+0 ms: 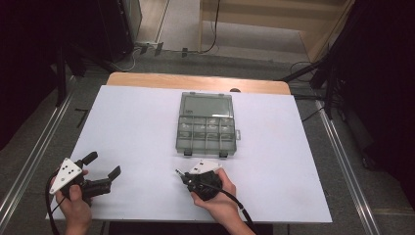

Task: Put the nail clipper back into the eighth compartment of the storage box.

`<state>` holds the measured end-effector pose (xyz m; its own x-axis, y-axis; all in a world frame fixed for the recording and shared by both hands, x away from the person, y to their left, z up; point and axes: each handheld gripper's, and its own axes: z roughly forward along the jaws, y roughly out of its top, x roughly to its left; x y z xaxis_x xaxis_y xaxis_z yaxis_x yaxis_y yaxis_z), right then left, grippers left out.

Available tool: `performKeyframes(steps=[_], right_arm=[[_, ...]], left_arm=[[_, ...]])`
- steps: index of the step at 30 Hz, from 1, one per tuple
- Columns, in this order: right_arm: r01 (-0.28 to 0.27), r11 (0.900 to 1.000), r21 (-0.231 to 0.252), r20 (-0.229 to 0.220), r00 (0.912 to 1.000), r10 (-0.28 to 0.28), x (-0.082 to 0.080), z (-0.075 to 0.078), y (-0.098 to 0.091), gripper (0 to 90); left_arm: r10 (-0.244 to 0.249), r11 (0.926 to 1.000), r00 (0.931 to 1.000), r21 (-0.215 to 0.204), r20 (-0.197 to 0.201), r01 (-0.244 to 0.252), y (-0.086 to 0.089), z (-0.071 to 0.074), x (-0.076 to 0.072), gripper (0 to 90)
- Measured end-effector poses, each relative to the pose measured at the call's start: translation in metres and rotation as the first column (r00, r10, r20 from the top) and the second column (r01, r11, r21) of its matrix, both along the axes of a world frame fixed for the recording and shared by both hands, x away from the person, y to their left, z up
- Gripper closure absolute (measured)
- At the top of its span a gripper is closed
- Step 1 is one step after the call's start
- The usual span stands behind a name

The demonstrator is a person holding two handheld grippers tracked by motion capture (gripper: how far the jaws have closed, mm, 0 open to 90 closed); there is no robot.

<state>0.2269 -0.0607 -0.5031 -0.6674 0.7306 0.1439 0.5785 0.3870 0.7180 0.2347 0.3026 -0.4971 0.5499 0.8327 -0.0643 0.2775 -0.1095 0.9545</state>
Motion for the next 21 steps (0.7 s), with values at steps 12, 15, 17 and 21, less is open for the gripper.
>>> performKeyframes(steps=[12, 15, 17, 21], right_arm=[[0.019, 0.9991, 0.038, 0.016, 0.9997, -0.019, 0.006, 0.012, -0.017, 81.3], [0.023, 0.9988, 0.043, 0.020, 0.9995, -0.023, 0.007, 0.014, -0.020, 81.3], [0.025, 0.9983, 0.052, 0.021, 0.9994, -0.026, 0.007, 0.016, -0.022, 81.3], [0.027, 0.9978, 0.061, 0.019, 0.9994, -0.029, 0.008, 0.018, -0.025, 81.3]], left_arm=[[0.005, 1.0000, 1.0000, 0.006, -0.002, -0.004, -0.001, 0.000, 0.000, 2.2], [0.005, 1.0000, 1.0000, 0.007, -0.002, -0.005, -0.001, 0.000, 0.000, 2.2], [0.007, 1.0000, 1.0000, 0.007, -0.002, -0.007, -0.001, -0.001, 0.001, 2.2], [0.006, 0.9999, 1.0000, 0.010, -0.002, -0.006, -0.001, -0.001, 0.001, 2.2]])
